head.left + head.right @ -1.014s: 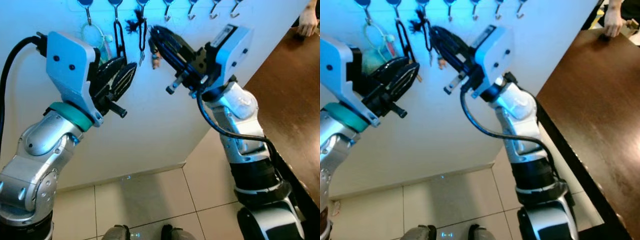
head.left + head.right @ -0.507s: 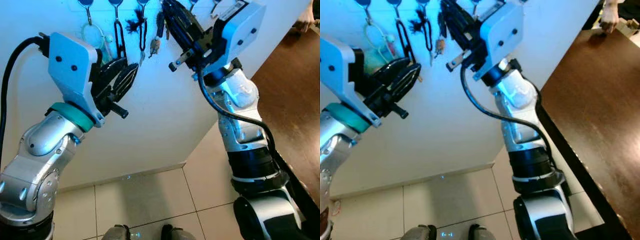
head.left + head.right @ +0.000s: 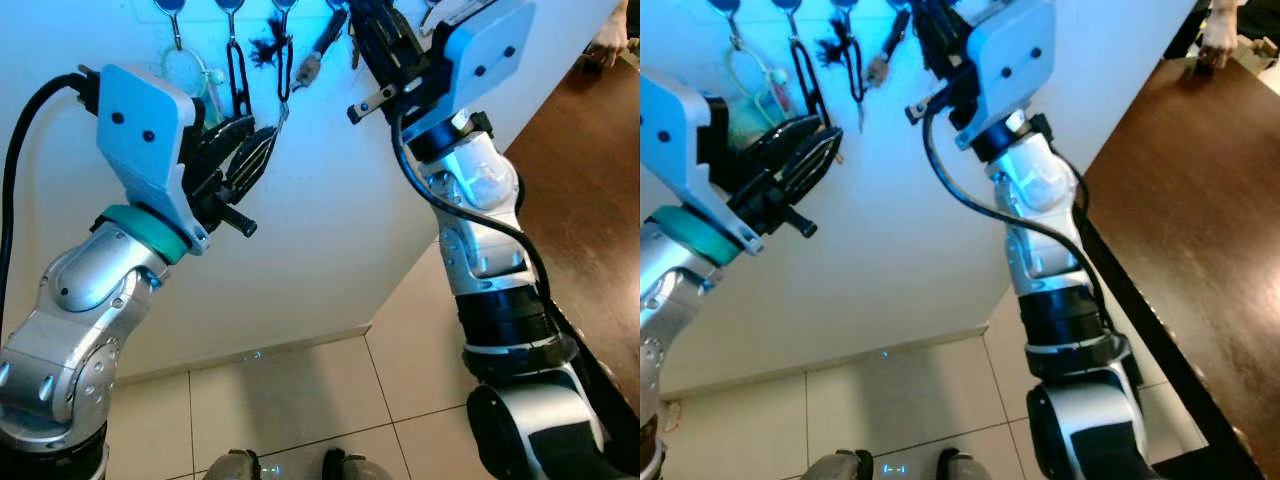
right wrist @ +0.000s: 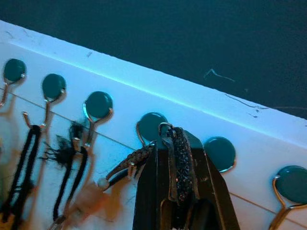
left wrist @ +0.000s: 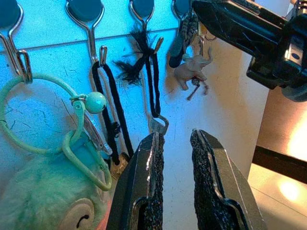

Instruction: Hang keys on a hook

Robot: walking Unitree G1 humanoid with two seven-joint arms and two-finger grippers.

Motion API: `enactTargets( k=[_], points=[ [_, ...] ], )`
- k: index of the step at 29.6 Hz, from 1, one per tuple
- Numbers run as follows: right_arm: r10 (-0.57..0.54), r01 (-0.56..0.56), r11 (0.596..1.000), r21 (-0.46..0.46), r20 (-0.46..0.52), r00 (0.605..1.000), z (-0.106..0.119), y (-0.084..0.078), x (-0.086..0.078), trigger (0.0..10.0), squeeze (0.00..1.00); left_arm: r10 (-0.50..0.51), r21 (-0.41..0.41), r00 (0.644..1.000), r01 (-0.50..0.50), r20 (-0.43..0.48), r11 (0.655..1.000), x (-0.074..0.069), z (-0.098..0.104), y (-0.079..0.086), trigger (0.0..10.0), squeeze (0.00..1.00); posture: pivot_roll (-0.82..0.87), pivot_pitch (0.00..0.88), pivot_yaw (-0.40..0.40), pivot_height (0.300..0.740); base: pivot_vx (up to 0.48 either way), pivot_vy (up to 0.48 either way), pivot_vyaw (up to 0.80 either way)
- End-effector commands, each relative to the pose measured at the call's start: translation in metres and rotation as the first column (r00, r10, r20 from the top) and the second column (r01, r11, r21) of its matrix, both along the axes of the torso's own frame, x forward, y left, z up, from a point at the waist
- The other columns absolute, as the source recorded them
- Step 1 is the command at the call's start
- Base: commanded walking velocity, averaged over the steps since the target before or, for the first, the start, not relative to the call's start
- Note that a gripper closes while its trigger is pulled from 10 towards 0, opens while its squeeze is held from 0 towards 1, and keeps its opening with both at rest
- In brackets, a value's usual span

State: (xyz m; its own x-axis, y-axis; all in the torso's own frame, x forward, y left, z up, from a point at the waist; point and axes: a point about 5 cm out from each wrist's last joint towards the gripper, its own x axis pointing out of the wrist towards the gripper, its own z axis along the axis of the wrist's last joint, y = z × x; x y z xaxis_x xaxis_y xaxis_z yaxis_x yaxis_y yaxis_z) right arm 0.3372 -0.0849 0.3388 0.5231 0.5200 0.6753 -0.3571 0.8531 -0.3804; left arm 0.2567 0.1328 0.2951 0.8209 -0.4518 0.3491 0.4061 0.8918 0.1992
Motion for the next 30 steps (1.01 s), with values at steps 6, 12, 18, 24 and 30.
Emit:
enactTargets(
  k=[6, 12, 18, 24, 30],
  points=[
    [0.046, -0.053, 0.993, -0.102, -0.07, 0.997, -0.022, 0.005, -0.001, 10.0, 0.0, -0.001, -0.001, 1.0, 0.001, -0.013, 1.0, 0.001, -0.002, 0.0, 10.0, 0.0, 0.13, 0.126, 0.024, 0.74, 0.0, 0.0, 0.0],
    [0.152, -0.171, 0.969, -0.176, -0.116, 0.981, -0.038, 0.014, -0.009, 10.0, 0.0, -0.003, -0.002, 1.0, 0.003, -0.011, 1.0, 0.002, -0.002, -0.001, 10.0, 0.0, 0.13, 0.127, 0.025, 0.74, 0.0, 0.0, 0.0],
    [0.165, -0.185, 0.964, -0.189, -0.12, 0.979, -0.04, 0.016, -0.01, 10.0, 0.0, -0.003, -0.002, 1.0, 0.003, -0.01, 1.0, 0.002, -0.002, -0.001, 10.0, 0.0, 0.13, 0.129, 0.023, 0.74, 0.0, 0.0, 0.0],
    [0.15, -0.169, 0.969, -0.181, -0.114, 0.982, -0.04, 0.015, -0.009, 10.0, 0.0, -0.001, -0.002, 1.0, 0.001, -0.011, 1.0, 0.001, -0.002, -0.001, 10.0, 0.0, 0.13, 0.13, 0.022, 0.74, 0.0, 0.0, 0.0],
    [0.136, -0.15, 0.977, -0.149, -0.098, 0.986, -0.034, 0.011, -0.009, 10.0, 0.0, -0.002, -0.002, 1.0, 0.002, -0.012, 1.0, 0.002, -0.002, -0.001, 10.0, 0.0, 0.13, 0.132, 0.023, 0.74, 0.0, 0.0, 0.0]
  ],
)
